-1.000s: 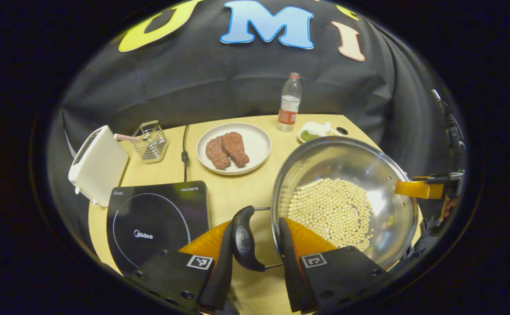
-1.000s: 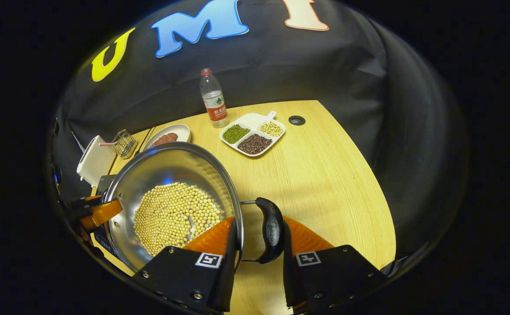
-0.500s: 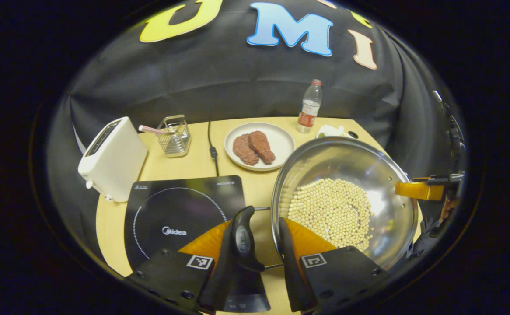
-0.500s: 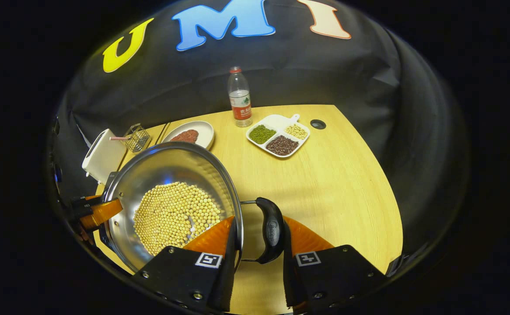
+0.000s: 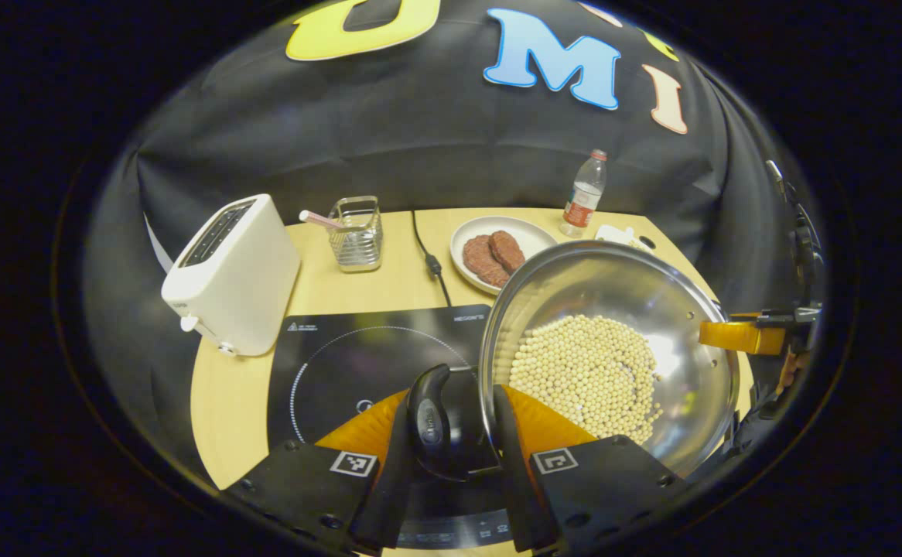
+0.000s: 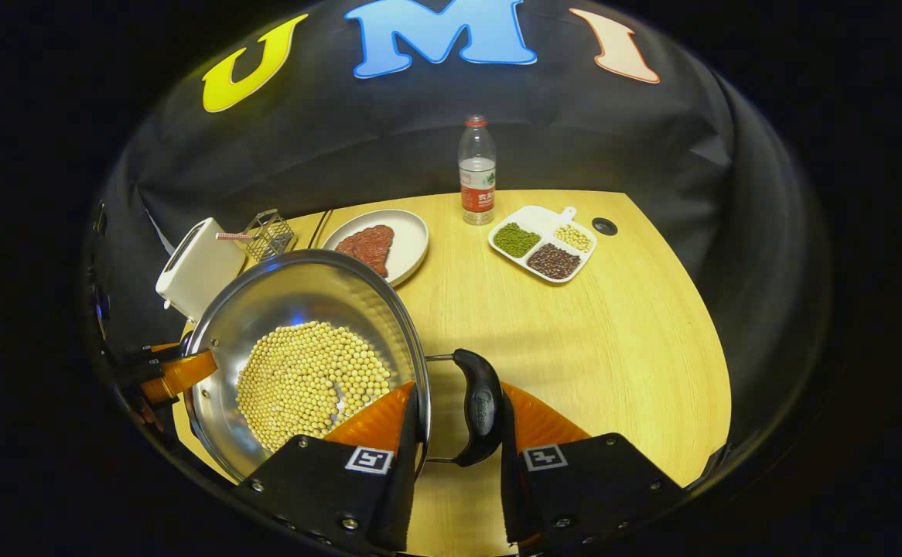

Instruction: First push the handle of the pot to place it horizontally, then grasp the pot with both hands and set it on the induction cooktop.

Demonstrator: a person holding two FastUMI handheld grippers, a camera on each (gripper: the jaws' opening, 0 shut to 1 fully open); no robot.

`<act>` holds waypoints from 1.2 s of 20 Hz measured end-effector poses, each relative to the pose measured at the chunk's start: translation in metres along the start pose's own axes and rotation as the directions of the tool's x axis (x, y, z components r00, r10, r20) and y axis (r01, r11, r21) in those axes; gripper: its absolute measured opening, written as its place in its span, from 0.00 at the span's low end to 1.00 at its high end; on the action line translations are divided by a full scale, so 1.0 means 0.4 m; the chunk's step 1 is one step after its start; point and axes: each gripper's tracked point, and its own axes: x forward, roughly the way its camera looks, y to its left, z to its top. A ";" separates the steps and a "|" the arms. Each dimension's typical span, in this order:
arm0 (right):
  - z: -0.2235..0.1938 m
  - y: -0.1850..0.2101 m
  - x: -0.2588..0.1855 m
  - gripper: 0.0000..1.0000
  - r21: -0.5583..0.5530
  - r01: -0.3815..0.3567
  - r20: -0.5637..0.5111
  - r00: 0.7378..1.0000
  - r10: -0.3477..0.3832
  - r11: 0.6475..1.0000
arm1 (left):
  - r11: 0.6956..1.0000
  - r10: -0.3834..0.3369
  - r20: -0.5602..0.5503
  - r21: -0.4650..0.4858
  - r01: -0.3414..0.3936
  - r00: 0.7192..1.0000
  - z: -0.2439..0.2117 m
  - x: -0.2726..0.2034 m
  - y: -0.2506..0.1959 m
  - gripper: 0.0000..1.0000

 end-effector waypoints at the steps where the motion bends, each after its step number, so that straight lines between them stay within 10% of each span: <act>1: -0.001 0.019 0.004 0.46 -0.001 -0.002 -0.004 1.000 0.002 1.000 | 1.000 0.001 -0.002 -0.001 -0.001 1.000 -0.003 -0.004 0.023 0.59; 24: -0.015 0.348 0.058 0.46 -0.052 -0.047 -0.055 0.997 0.044 0.998 | 0.999 0.022 -0.033 -0.038 -0.023 0.999 -0.065 -0.027 0.376 0.58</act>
